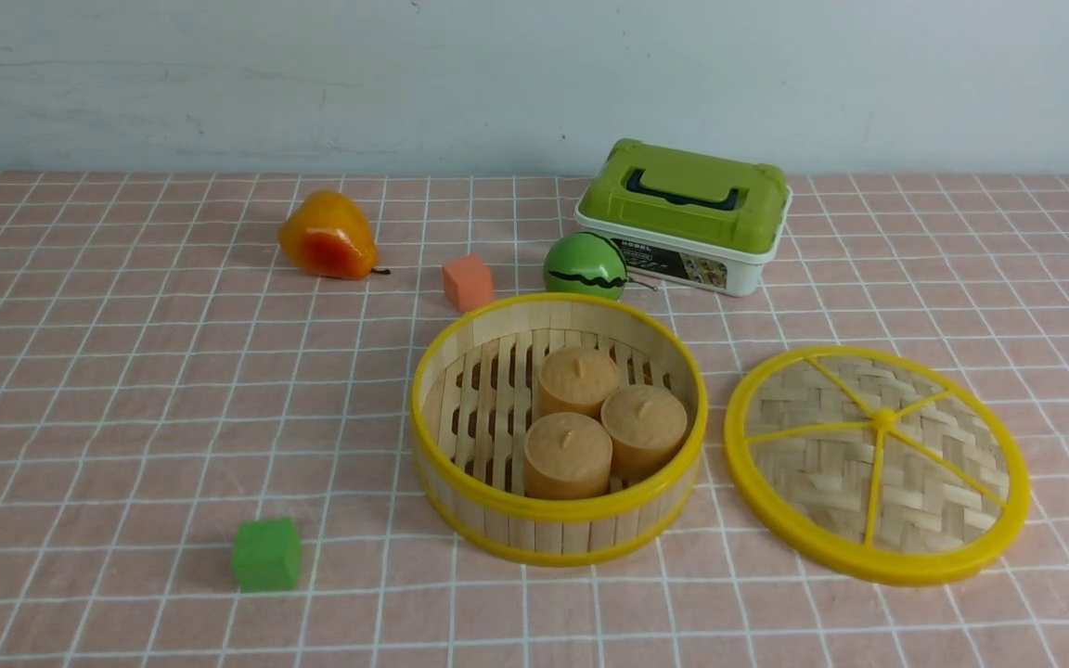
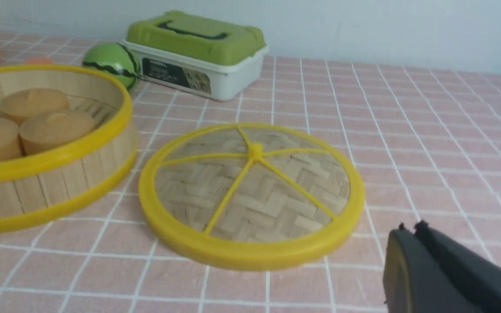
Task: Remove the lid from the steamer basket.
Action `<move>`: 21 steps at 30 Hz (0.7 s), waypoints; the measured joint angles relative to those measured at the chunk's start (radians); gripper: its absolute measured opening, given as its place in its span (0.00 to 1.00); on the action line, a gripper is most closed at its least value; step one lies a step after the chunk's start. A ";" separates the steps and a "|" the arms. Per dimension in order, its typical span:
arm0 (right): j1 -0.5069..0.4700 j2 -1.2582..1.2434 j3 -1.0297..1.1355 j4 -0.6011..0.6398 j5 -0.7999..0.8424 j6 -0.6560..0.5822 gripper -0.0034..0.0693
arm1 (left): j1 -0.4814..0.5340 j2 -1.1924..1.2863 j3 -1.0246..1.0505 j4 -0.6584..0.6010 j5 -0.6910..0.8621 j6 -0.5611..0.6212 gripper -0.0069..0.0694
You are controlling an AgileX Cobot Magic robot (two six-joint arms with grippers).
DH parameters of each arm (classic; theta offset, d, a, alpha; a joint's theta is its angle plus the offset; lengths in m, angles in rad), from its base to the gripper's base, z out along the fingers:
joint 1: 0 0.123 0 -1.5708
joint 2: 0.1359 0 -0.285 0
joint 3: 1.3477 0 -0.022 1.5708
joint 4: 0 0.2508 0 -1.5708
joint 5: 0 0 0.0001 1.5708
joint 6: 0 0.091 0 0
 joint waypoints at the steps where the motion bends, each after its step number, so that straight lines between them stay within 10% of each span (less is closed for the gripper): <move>1: -0.010 -0.017 0.019 -0.007 0.002 0.025 0.02 | 0.000 0.000 0.000 0.000 0.000 0.000 0.40; 21: -0.048 -0.065 0.029 -0.069 0.184 0.156 0.02 | 0.000 0.000 0.000 0.000 0.000 0.000 0.40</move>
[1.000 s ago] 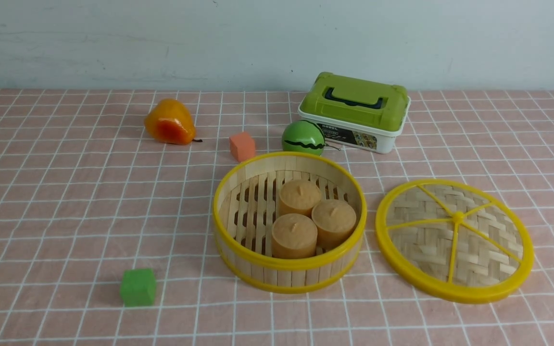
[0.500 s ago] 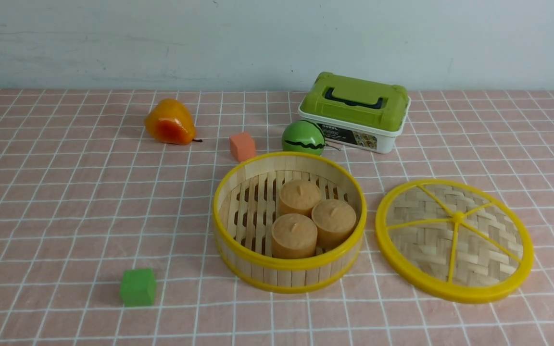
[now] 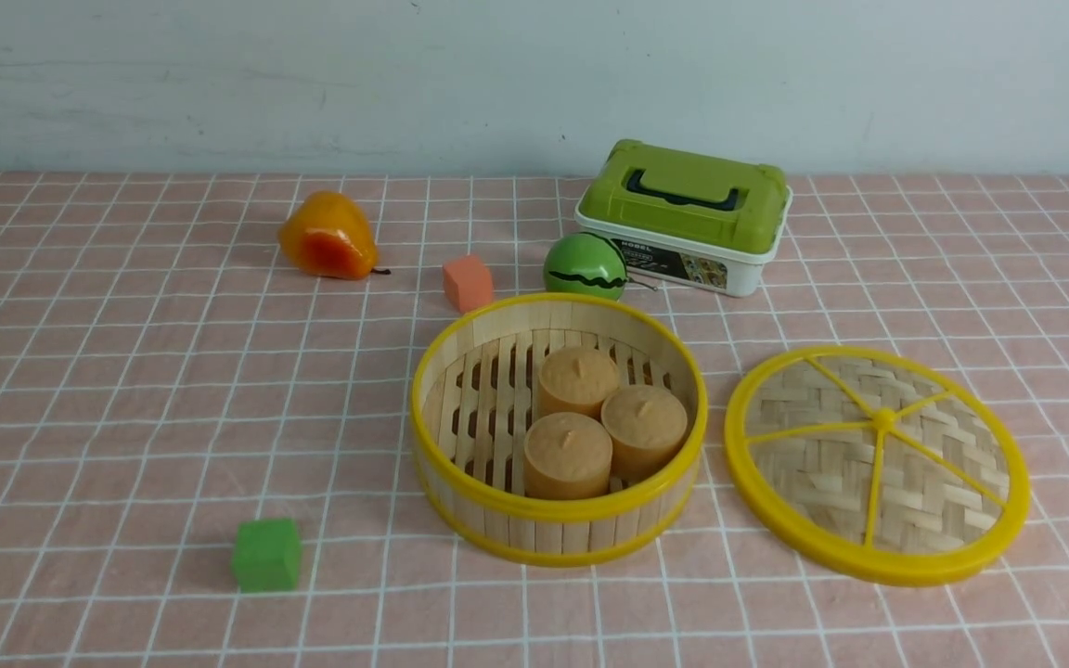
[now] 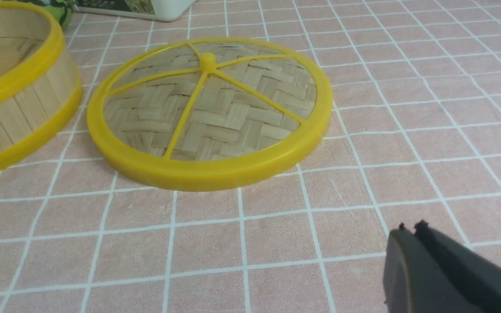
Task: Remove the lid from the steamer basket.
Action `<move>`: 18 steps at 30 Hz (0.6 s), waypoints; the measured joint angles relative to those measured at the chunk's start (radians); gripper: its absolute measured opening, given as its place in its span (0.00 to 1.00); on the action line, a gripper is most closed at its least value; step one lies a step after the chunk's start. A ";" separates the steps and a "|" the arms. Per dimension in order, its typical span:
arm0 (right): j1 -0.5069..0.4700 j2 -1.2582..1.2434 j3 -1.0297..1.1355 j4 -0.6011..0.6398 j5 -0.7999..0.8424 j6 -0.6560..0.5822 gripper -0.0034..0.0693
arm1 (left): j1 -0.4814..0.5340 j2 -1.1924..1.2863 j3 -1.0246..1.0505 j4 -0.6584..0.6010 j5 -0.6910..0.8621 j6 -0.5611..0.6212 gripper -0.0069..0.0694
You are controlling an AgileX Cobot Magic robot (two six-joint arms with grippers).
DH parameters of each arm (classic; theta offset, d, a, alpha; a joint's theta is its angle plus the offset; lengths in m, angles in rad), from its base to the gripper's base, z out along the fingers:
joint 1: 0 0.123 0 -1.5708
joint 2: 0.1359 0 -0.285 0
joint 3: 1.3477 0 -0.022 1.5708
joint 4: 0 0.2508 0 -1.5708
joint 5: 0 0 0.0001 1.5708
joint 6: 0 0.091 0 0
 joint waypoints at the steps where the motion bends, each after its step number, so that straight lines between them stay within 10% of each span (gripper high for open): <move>1: 0.000 0.000 0.000 0.006 0.001 0.000 0.02 | 0.000 0.000 0.000 0.000 0.000 0.000 0.40; 18: 0.000 0.000 -0.001 0.021 0.002 0.000 0.04 | 0.000 0.000 0.000 0.000 0.000 0.000 0.40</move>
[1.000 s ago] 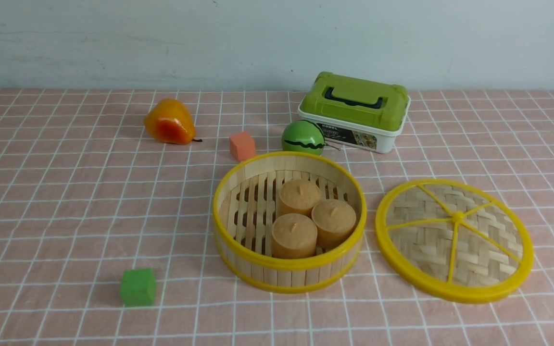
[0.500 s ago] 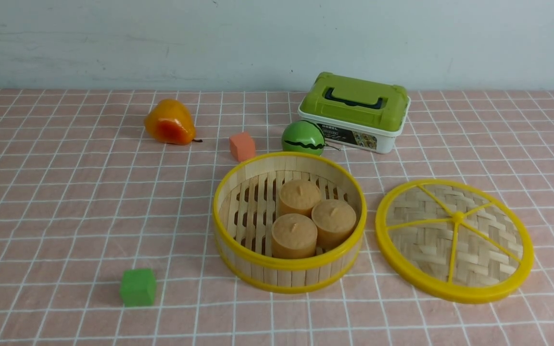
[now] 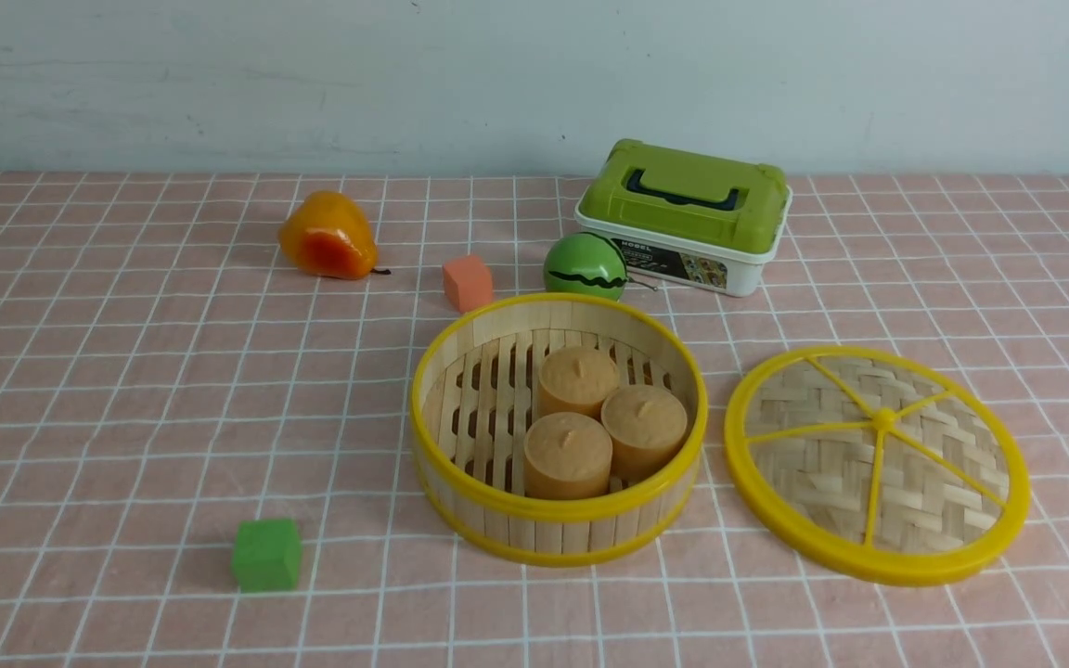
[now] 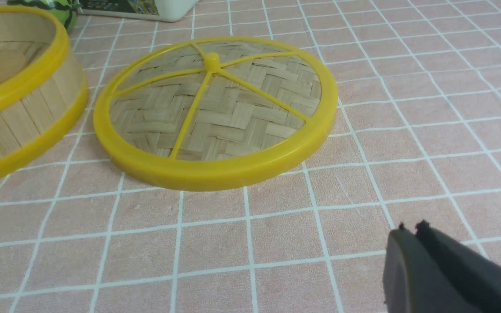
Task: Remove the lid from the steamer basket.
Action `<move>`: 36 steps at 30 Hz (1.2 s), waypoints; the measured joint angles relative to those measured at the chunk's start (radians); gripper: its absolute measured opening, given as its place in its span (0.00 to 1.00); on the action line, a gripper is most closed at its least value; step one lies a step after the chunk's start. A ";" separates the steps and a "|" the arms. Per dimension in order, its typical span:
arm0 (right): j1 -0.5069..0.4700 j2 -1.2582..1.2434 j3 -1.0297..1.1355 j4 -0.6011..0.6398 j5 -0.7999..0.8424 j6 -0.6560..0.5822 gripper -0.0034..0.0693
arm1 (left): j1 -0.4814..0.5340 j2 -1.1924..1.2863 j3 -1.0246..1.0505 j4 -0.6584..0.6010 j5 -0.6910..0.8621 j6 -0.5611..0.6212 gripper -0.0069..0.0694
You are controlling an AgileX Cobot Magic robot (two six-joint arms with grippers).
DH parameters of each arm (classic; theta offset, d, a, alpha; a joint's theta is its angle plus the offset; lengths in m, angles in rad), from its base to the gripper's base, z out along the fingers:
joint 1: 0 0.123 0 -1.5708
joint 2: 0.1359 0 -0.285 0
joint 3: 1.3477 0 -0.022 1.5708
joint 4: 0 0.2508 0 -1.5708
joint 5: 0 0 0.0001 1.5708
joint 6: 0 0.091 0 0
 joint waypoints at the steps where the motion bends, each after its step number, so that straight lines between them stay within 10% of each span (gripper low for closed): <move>1: 0.000 0.000 0.000 0.000 0.000 0.000 0.04 | 0.000 0.000 0.000 0.000 0.000 0.000 0.40; 36: 0.000 0.000 0.000 -0.005 0.001 0.000 0.10 | 0.000 0.000 0.000 0.000 0.000 0.000 0.40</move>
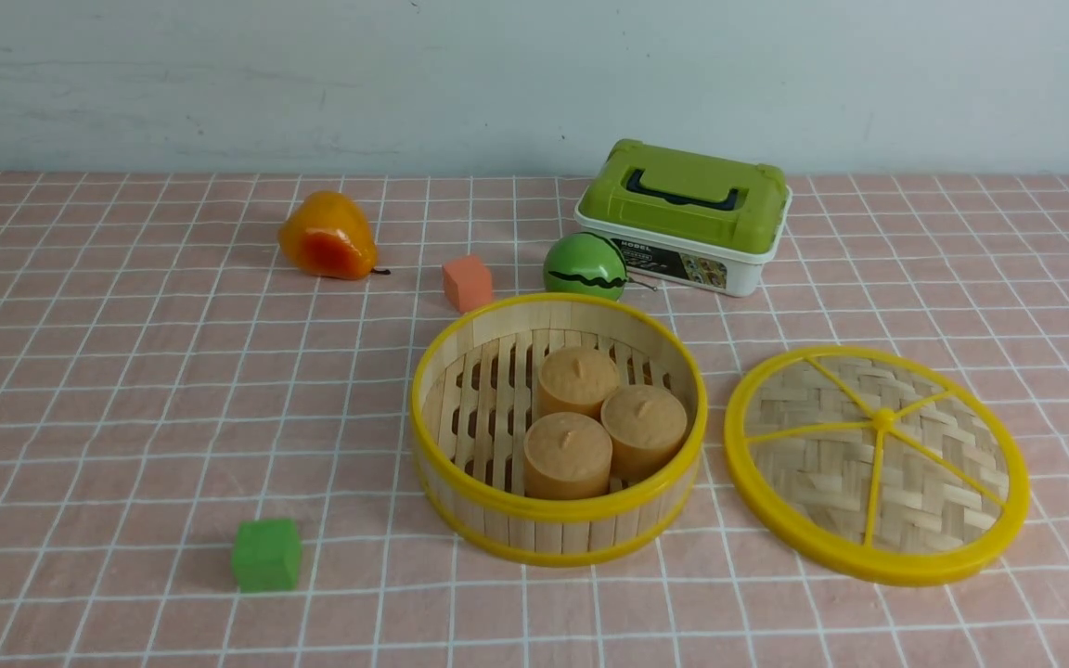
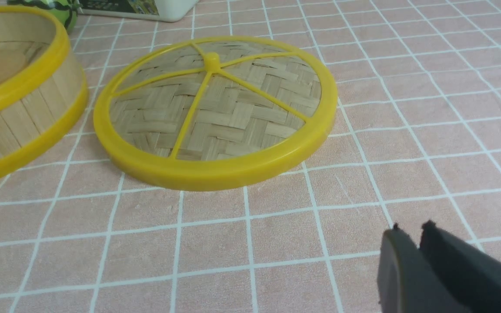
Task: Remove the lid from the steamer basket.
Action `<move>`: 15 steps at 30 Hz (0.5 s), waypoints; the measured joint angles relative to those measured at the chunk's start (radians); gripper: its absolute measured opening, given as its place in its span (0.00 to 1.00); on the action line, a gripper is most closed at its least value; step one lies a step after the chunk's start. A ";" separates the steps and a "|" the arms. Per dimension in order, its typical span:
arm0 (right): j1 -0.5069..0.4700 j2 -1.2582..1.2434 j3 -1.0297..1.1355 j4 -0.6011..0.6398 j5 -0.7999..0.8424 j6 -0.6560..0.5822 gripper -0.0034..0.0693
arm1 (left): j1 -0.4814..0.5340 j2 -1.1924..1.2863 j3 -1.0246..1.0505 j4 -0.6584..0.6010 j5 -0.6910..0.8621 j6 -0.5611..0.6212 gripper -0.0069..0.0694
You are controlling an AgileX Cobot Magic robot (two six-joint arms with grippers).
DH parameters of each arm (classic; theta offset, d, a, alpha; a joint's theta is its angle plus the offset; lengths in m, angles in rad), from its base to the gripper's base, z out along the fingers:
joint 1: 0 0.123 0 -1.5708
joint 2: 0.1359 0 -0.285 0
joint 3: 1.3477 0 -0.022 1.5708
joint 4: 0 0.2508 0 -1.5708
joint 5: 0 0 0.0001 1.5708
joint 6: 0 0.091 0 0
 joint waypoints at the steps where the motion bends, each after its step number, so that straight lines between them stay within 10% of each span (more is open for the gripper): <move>1: 0.000 0.000 0.000 0.000 0.000 0.000 0.10 | 0.000 0.000 0.000 0.000 0.000 0.000 0.40; 15: 0.000 0.000 0.000 0.005 0.000 0.000 0.13 | 0.000 0.000 0.000 0.000 0.000 0.000 0.40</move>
